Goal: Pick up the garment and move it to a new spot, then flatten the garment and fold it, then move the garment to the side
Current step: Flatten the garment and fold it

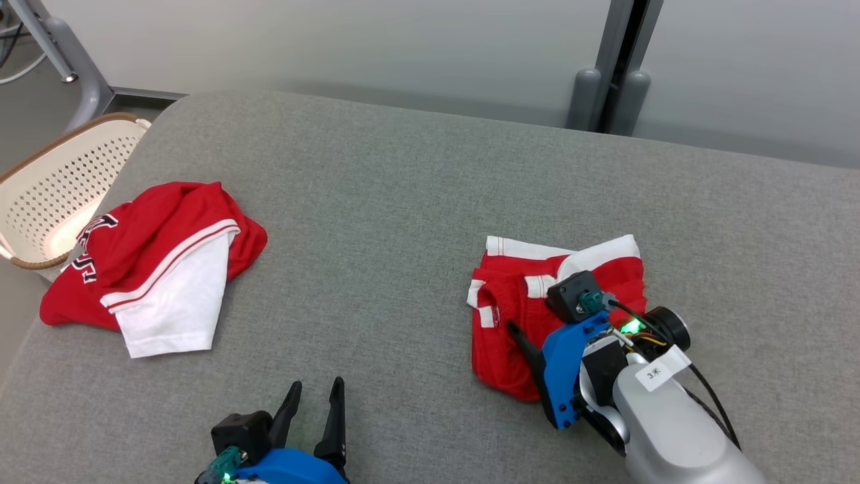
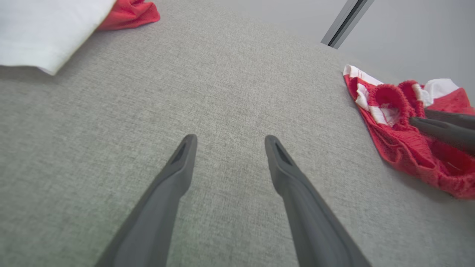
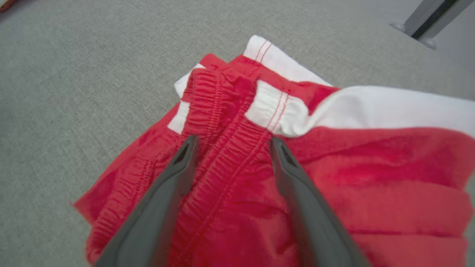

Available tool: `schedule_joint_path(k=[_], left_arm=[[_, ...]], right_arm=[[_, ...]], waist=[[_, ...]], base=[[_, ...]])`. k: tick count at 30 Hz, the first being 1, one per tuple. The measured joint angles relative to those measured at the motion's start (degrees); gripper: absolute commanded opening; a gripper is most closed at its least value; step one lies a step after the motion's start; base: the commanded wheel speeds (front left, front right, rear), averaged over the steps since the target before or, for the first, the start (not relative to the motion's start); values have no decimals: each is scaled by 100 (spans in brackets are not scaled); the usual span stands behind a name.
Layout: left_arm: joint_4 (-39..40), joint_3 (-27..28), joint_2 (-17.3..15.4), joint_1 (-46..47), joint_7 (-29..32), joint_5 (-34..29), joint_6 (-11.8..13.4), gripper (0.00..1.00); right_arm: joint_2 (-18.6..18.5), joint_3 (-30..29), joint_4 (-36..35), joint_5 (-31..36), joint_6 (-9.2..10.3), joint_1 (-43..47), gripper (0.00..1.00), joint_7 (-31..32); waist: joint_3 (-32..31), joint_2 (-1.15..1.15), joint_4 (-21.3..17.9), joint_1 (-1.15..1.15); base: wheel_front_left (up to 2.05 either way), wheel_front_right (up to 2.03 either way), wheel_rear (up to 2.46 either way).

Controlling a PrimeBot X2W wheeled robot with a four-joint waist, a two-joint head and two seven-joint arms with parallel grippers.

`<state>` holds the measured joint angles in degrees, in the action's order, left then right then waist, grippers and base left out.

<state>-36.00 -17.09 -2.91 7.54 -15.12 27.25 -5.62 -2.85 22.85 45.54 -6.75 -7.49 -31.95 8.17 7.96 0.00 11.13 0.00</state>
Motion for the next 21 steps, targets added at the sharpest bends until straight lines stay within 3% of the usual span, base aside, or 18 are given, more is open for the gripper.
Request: schedule_joint_path(k=[7, 8, 10, 15, 21], left_arm=[[-27, -13, 0, 60, 0, 41, -3, 100], [-27, -13, 0, 64, 0, 41, -4, 100], [-27, -14, 0, 66, 0, 41, -5, 100], [-41, -13, 0, 67, 0, 41, -24, 100], [-46, -11, 0, 66, 0, 15, -47, 100]], right_arm=[[1, 48, -133, -2, 0, 123, 97, 280], [1, 45, -143, -2, 0, 138, 54, 286], [1, 26, -165, -58, 0, 170, 0, 258], [1, -93, -154, -153, 0, 207, 0, 100], [1, -257, -216, -400, 0, 180, 0, -570]], waist=[[58, 0, 58, 0], [66, 0, 70, 0], [76, 0, 95, 0], [76, 0, 129, 0], [71, 0, 129, 0]], base=[[0, 0, 0], [0, 0, 0], [0, 0, 0], [0, 0, 0], [0, 0, 0]])
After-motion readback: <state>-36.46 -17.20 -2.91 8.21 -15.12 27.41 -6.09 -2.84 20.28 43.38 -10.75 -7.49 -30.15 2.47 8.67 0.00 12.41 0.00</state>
